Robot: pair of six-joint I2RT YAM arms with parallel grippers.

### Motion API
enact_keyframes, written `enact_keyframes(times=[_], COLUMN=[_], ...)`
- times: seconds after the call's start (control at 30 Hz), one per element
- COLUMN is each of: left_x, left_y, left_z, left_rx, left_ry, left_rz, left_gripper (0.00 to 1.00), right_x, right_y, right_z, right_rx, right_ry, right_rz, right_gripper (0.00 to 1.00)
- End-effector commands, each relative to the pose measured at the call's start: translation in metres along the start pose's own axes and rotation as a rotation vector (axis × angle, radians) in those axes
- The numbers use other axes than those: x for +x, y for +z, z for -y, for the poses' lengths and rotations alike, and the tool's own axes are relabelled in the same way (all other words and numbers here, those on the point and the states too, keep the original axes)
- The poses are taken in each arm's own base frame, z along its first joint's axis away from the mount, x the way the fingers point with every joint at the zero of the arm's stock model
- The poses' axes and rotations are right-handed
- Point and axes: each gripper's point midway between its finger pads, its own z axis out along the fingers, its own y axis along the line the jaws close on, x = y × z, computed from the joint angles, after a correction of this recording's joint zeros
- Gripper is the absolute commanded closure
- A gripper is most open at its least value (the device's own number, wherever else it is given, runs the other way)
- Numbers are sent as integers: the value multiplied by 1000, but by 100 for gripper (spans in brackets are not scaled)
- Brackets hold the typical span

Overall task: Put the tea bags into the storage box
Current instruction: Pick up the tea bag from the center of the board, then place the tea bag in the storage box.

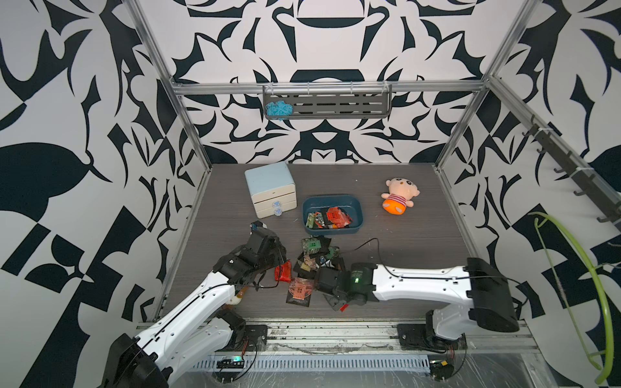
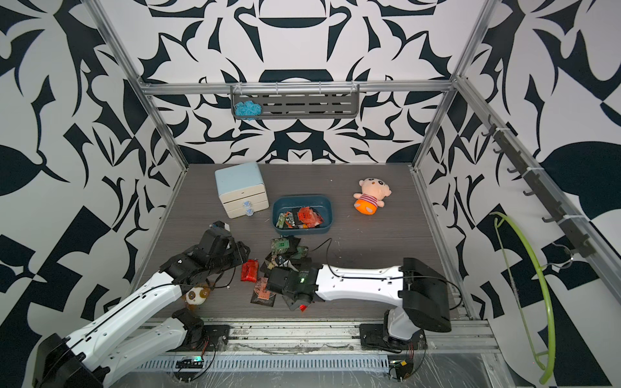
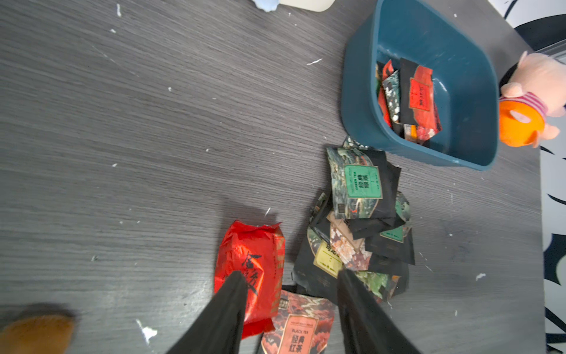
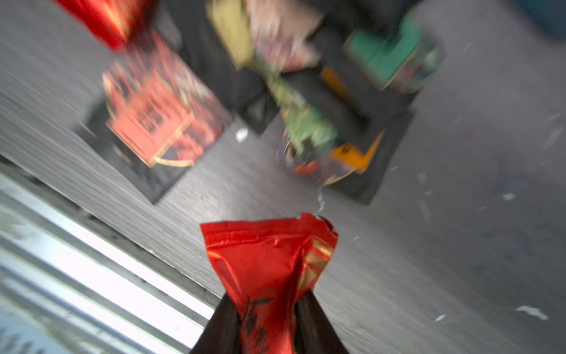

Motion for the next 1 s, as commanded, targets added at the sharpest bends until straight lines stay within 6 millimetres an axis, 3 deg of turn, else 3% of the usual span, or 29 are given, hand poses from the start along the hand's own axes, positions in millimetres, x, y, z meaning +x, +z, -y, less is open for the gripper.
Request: enact_keyframes(times=[0.0, 0.2, 0.33, 0.4, 0.7, 0.97], left_x=[0, -1, 4, 8, 11, 20], left_y=[5, 8, 11, 12, 12, 20], left_z=[-12, -17, -21, -24, -32, -39], left_rx=[-48, -74, -79, -80, -72, -87], left_ry=[-1, 2, -10, -18, -64, -92], left_rz=[21, 29, 22, 16, 49, 26], left_gripper=[46, 46, 46, 46, 46, 46], right_x=[-45, -126, -167, -180, -200, -198], right_y=[-31, -42, -27, -10, 57, 84], right_z=[40, 118, 142, 157, 193, 207], right_rx=[20, 68, 48, 60, 123, 210], right_ry=[71, 273, 321, 338, 346, 299], right_rz=[104, 184, 164, 123, 2, -65], right_gripper=[68, 69, 69, 68, 69, 66])
